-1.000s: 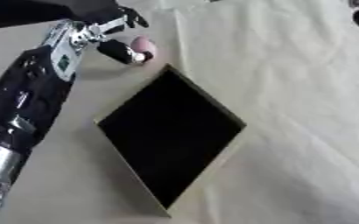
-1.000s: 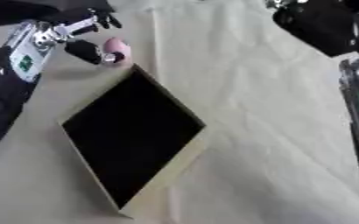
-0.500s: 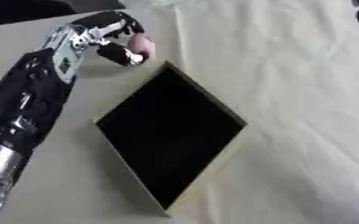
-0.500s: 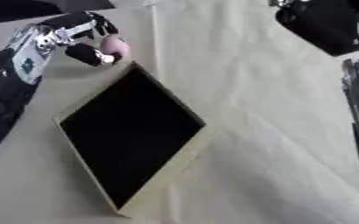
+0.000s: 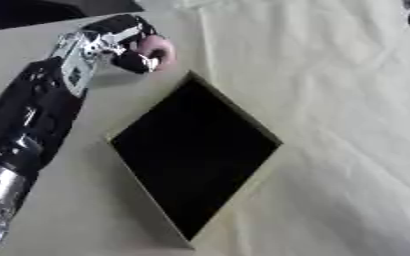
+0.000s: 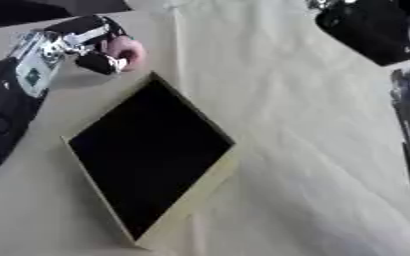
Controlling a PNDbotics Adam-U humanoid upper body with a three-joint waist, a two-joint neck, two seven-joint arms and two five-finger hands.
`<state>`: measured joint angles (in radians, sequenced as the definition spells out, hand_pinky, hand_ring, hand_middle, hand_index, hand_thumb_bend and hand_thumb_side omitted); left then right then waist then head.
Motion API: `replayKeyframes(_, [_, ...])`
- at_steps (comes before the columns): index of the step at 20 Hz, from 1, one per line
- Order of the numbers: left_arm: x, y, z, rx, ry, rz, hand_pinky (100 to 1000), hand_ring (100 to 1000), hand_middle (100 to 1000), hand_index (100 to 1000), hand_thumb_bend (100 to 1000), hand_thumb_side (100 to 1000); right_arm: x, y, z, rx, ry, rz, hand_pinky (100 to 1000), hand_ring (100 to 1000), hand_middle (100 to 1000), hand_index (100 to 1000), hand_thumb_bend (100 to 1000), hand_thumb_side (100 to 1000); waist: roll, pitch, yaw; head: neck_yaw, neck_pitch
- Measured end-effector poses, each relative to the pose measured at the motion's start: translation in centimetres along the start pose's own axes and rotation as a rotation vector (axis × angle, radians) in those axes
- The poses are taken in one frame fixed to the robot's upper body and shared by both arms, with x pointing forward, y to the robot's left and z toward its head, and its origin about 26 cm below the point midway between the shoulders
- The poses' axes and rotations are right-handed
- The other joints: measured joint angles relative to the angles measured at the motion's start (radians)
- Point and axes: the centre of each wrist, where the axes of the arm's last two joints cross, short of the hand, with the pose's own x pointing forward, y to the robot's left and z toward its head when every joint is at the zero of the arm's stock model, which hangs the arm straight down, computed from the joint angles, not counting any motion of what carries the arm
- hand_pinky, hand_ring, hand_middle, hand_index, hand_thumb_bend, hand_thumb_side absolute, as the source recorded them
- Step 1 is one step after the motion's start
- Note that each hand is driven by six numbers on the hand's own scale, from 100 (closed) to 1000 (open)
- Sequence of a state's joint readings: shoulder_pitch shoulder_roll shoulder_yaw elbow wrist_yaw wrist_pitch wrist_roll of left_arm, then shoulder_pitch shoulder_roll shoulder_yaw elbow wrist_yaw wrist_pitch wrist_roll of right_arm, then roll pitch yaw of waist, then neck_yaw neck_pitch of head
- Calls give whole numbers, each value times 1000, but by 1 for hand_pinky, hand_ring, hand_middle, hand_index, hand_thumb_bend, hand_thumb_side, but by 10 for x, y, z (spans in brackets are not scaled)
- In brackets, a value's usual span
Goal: Pick up objects on the table and place them in the box.
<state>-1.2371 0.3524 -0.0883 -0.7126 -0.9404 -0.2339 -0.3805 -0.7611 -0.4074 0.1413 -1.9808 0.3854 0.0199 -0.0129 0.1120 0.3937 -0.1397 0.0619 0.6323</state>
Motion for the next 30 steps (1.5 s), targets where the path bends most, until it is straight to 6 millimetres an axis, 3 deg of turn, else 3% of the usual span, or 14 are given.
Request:
replayKeyframes(2, [0, 0, 0, -4, -10, 15, 476, 617, 650, 717, 100, 212, 0, 0, 0, -1, 3, -1, 818, 799, 689, 854, 100, 670, 0, 0, 0, 0, 0])
replayKeyframes(7, [4, 5, 1, -13, -51, 45, 485, 623, 664, 728, 100, 235, -1, -1, 1, -6, 9, 0, 819, 800, 689, 854, 100, 669, -3, -4, 6, 0, 1])
replayKeyframes(16, [16, 42, 14, 85, -143, 60, 467, 606, 653, 718, 100, 368, -3, 1, 4, -11, 17, -6, 820, 802, 691, 853, 100, 666, -17, -32, 38, -13, 19])
replayKeyframes(22, [43, 64, 38, 216, -257, 69, 472, 610, 659, 725, 100, 387, -5, 1, 7, -13, 32, -5, 821, 803, 692, 853, 100, 664, -28, -56, 69, -35, 40])
replayKeyframes(30, [102, 55, 69, 300, -415, 43, 457, 597, 636, 705, 100, 371, -8, 3, 13, -16, 58, -7, 821, 803, 693, 853, 100, 664, -38, -83, 114, -58, 71])
